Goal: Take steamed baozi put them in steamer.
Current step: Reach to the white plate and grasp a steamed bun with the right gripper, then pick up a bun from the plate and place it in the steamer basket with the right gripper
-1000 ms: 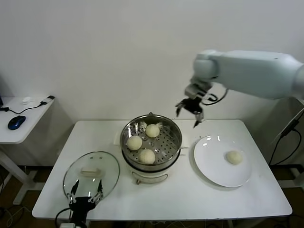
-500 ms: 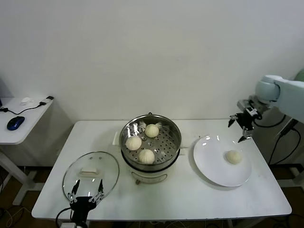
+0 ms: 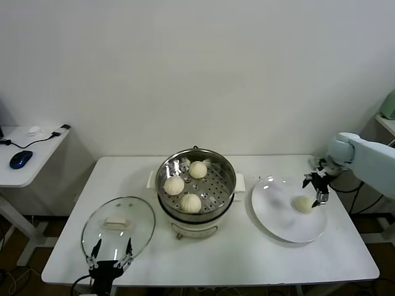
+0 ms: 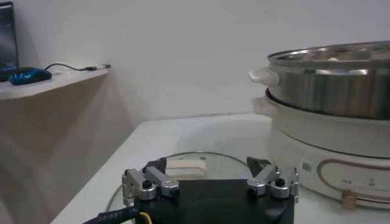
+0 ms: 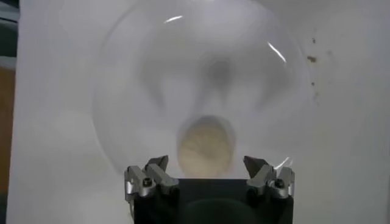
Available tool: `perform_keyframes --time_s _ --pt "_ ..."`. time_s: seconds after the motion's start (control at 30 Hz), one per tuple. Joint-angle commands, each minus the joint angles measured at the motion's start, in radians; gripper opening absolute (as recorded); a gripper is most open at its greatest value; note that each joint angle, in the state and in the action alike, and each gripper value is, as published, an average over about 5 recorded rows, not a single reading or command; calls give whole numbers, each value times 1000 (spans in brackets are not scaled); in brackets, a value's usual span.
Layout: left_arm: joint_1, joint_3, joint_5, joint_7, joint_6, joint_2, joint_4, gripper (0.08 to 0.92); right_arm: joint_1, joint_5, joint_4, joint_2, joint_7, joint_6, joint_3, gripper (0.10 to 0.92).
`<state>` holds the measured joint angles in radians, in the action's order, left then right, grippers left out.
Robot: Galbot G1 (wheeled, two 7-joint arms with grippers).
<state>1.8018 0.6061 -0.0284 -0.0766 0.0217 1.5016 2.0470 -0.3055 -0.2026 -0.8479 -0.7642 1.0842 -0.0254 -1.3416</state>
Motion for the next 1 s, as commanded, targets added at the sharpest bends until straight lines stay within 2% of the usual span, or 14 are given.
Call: perform_keyframes --time_s 0.03,0.37,0.6,0.7,0.83,1.0 --pt "4 -1 0 -1 -2 1 -3 823 122 63 91 -48 -18 14 95 823" --pt "4 -3 0 -2 -2 0 -1 823 118 74 105 -58 -16 13 96 812" --pt "3 -7 1 -2 1 0 3 823 82 74 67 -45 -24 17 86 646" --pt "3 -9 1 -2 1 0 7 823 22 46 12 -30 -27 31 49 606" --pt "3 -11 1 -2 1 -4 11 823 -176 -88 -127 -4 -25 65 -117 595" --pt "1 -14 0 -1 2 -13 18 823 -595 -413 -356 -47 -29 128 -463 595"
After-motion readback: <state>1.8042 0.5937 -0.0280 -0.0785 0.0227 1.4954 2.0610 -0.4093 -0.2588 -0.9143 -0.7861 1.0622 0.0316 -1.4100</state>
